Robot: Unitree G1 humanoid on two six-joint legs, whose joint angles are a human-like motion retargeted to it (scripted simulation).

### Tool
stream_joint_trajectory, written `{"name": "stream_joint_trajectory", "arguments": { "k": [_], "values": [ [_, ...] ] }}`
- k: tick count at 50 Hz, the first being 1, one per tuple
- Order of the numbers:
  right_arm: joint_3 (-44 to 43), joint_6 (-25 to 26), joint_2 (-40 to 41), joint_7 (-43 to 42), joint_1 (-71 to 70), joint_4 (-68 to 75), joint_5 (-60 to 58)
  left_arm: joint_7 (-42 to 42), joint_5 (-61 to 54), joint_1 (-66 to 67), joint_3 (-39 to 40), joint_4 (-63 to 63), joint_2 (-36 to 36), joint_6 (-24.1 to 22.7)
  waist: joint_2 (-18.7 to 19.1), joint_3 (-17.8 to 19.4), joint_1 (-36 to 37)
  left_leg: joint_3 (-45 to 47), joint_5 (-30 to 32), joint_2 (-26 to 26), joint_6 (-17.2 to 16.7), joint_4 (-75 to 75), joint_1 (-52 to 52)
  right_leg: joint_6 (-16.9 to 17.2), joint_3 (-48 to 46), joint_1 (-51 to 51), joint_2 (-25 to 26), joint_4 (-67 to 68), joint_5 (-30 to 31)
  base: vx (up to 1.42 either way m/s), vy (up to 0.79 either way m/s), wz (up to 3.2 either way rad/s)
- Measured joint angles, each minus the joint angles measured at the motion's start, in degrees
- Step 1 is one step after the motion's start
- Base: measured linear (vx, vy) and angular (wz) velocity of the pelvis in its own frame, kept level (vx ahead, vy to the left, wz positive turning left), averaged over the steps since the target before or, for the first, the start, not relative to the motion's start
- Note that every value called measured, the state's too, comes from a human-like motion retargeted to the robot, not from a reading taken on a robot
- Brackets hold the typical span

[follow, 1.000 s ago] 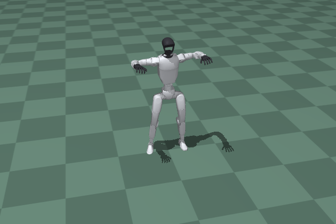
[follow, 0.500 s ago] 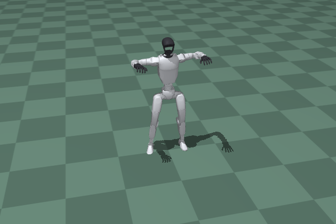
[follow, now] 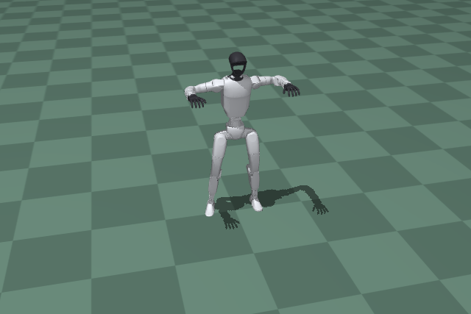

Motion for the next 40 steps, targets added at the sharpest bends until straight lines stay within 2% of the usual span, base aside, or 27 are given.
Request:
{"name": "stream_joint_trajectory", "arguments": {
  "k": [5,11,15,20,23,26,30,32,35,37,40],
  "values": [
    [18.27,0.57,12.49,-2.52,-5.85,7.79,2.42,-0.76,3.80,-7.99,-14.63,2.96,-2.72,0.94,-2.27,1.42,0.11,-1.45,-0.22,0.61,-0.45,1.07,-0.46,-0.33,-1.14,0.45,0.40,0.84,-0.76,-0.02,-0.03,0.19],
    [38.42,1.91,28.85,-2.46,-9.66,23.88,-4.19,-6.83,12.83,-14.82,-31.11,10.69,-8.22,1.50,-4.01,4.72,-0.85,-3.88,-0.37,4.09,-0.74,2.39,-0.87,-1.60,-0.23,-0.03,3.18,4.81,-2.21,-0.03,-0.12,0.31],
    [45.59,3.28,38.50,-2.15,-9.53,33.20,-7.20,-11.00,16.81,-18.05,-40.58,19.83,-13.54,2.53,-4.34,6.83,-1.69,-5.59,-0.38,7.07,0.37,3.27,-0.99,-3.85,4.80,-1.81,4.03,8.94,-4.05,-0.01,-0.21,0.24],
    [48.05,4.47,44.68,-1.39,-6.30,41.59,-4.64,-11.10,17.16,-21.85,-50.34,37.06,-25.73,5.28,-3.89,7.46,-3.24,-7.80,-0.26,8.98,1.10,4.10,-2.24,-3.55,11.75,-3.41,1.35,9.34,-5.88,0.03,-0.26,0.31],
    [47.87,4.98,44.95,0.26,-4.94,45.49,-1.76,-8.55,13.96,-22.29,-52.27,48.66,-35.30,7.88,-2.62,7.23,-4.20,-8.72,-0.16,10.11,1.14,4.83,-3.52,-3.63,12.68,-4.16,-1.54,9.69,-5.90,0.03,-0.33,0.17],
    [47.50,5.46,44.20,1.65,-4.33,48.15,0.65,-6.20,9.47,-20.85,-50.85,56.99,-43.34,9.95,-1.65,7.18,-4.43,-8.85,0.17,11.35,0.90,5.94,-4.71,-3.90,13.56,-4.93,-4.19,10.15,-4.38,0.01,-0.42,-0.10],
    [45.24,7.45,43.78,2.84,-5.86,49.91,0.35,-4.22,8.30,-18.99,-46.14,62.42,-50.82,10.17,-1.01,9.11,-3.25,-8.28,2.37,13.85,-0.02,5.96,-4.90,-2.48,18.38,-6.26,-3.36,10.72,-7.56,-0.02,-0.54,-0.39],
    [45.88,7.49,43.63,0.49,-7.88,50.90,0.95,-3.54,7.23,-17.40,-44.59,62.64,-53.23,10.36,-0.31,10.62,-3.04,-6.95,3.90,16.05,0.60,6.58,-4.70,-4.03,19.34,-6.58,-0.96,11.82,-9.95,-0.02,-0.60,-0.41],
    [46.99,8.17,44.76,-3.59,-12.06,53.61,2.94,-2.86,5.16,-15.34,-43.79,62.62,-56.77,11.08,0.70,12.99,-3.60,-5.32,4.91,18.18,2.71,9.03,-5.00,-8.91,19.34,-6.88,2.98,14.03,-11.47,-0.02,-0.58,-0.25],
    [47.21,8.78,46.56,-5.91,-15.50,56.37,5.98,-2.89,4.14,-14.96,-44.57,62.98,-58.97,11.55,1.06,14.41,-4.01,-8.29,2.48,16.50,3.60,13.21,-6.33,-10.78,19.20,-6.60,5.15,14.51,-11.23,-0.01,-0.52,-0.14],
    [46.50,9.33,49.81,-7.24,-18.35,58.99,10.96,-4.13,4.43,-14.36,-46.58,63.04,-61.21,11.57,0.77,14.88,-3.26,-14.35,-2.46,9.84,4.77,18.74,-7.90,-10.27,19.24,-5.65,6.95,12.61,-9.20,0.02,-0.43,-0.19]
  ]
}}
